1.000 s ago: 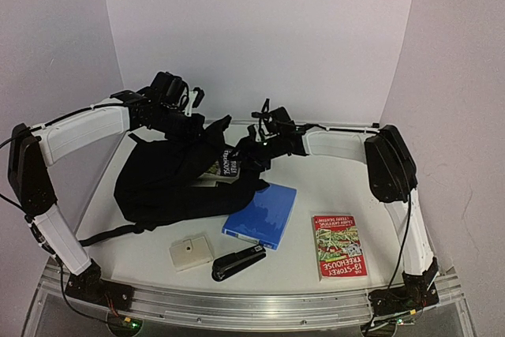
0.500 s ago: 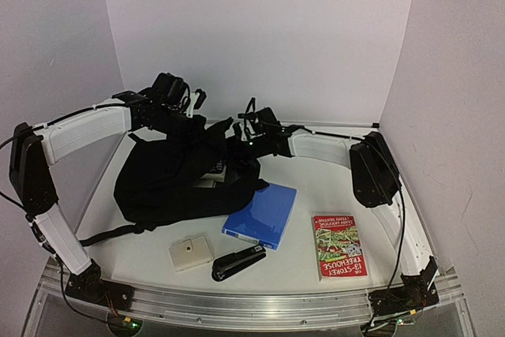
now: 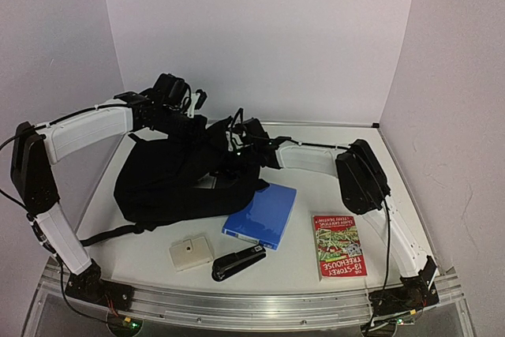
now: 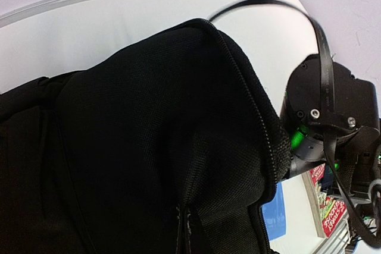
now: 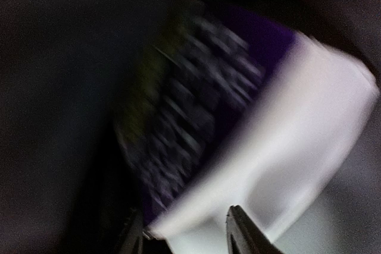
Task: Pack the student bag
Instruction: Place the book in the student bag.
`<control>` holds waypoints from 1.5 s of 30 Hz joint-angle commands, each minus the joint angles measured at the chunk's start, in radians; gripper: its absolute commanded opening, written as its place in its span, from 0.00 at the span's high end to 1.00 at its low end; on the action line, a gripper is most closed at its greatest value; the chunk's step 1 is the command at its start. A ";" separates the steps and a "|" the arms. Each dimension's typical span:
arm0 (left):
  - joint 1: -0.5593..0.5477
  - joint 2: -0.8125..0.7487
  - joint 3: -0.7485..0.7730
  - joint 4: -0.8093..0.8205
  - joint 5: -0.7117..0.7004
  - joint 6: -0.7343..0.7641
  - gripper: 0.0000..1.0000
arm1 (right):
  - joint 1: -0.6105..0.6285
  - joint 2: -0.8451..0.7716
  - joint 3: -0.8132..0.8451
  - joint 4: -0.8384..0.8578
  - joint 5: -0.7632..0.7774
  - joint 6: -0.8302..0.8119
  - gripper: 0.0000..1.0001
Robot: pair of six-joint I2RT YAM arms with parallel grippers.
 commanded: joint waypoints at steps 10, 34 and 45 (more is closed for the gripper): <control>0.024 0.103 0.016 0.046 0.040 -0.013 0.95 | -0.210 -0.514 -0.579 0.014 -0.033 -0.204 0.30; -0.268 -0.036 -0.123 -0.087 0.048 0.260 0.26 | -0.330 -0.837 -1.071 -0.317 -0.038 -0.638 0.30; -0.467 0.209 0.037 -0.026 0.010 0.301 0.24 | -0.419 -0.929 -0.974 -0.748 0.239 -1.117 0.25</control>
